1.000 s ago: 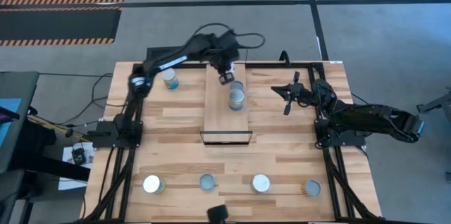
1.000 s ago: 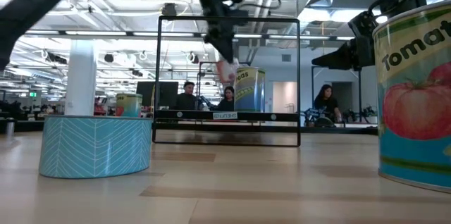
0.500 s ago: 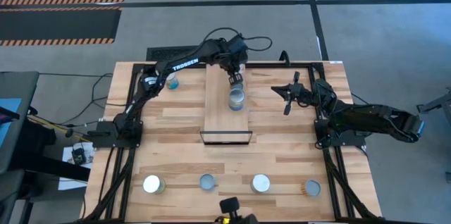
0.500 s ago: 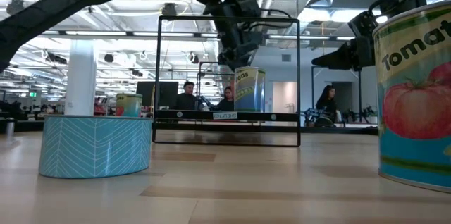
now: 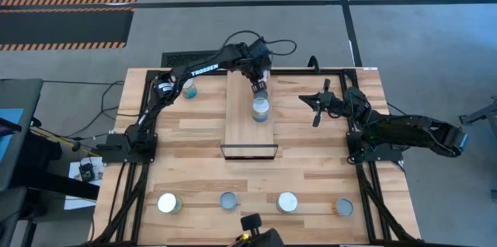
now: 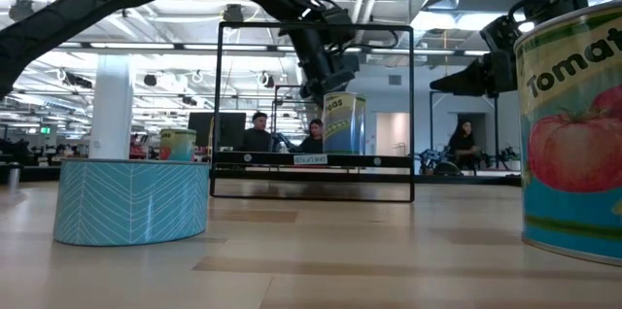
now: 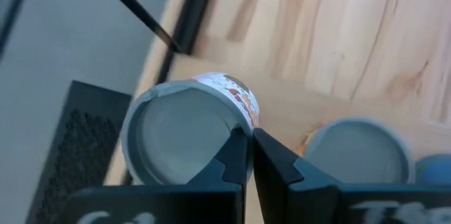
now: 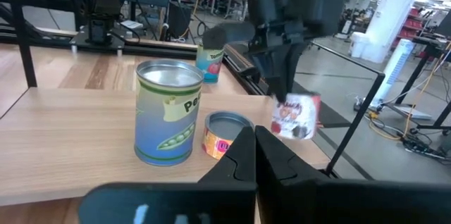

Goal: Pick and place cans onto a shelf
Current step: Put the canned meatballs on the shelf

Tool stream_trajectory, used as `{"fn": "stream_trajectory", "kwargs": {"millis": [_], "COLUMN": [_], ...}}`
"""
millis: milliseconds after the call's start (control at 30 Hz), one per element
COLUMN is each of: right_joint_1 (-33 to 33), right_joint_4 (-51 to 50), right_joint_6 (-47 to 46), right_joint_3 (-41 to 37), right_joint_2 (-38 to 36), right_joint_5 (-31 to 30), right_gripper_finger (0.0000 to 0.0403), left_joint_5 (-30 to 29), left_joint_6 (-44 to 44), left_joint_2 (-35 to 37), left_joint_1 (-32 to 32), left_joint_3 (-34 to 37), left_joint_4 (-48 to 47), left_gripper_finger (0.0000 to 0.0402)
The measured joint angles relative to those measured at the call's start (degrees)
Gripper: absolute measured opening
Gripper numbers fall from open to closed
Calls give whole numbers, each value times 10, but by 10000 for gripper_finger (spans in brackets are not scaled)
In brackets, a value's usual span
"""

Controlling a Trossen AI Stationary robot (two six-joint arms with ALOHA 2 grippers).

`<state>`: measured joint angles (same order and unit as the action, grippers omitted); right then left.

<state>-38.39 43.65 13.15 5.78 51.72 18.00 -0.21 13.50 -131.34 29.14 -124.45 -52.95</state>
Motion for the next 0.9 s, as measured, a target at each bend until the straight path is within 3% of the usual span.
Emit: {"fn": "stream_trajectory", "kwargs": {"millis": [900], "right_joint_1": [0], "right_joint_4": [1], "right_joint_6": [2], "right_joint_3": [0], "right_joint_2": [0], "right_joint_5": [0], "right_gripper_finger": [8], "left_joint_5": [20], "left_joint_6": [-3], "left_joint_2": [1], "left_joint_1": [1], "left_joint_3": [38], "left_joint_4": [20], "left_gripper_finger": [0]}}
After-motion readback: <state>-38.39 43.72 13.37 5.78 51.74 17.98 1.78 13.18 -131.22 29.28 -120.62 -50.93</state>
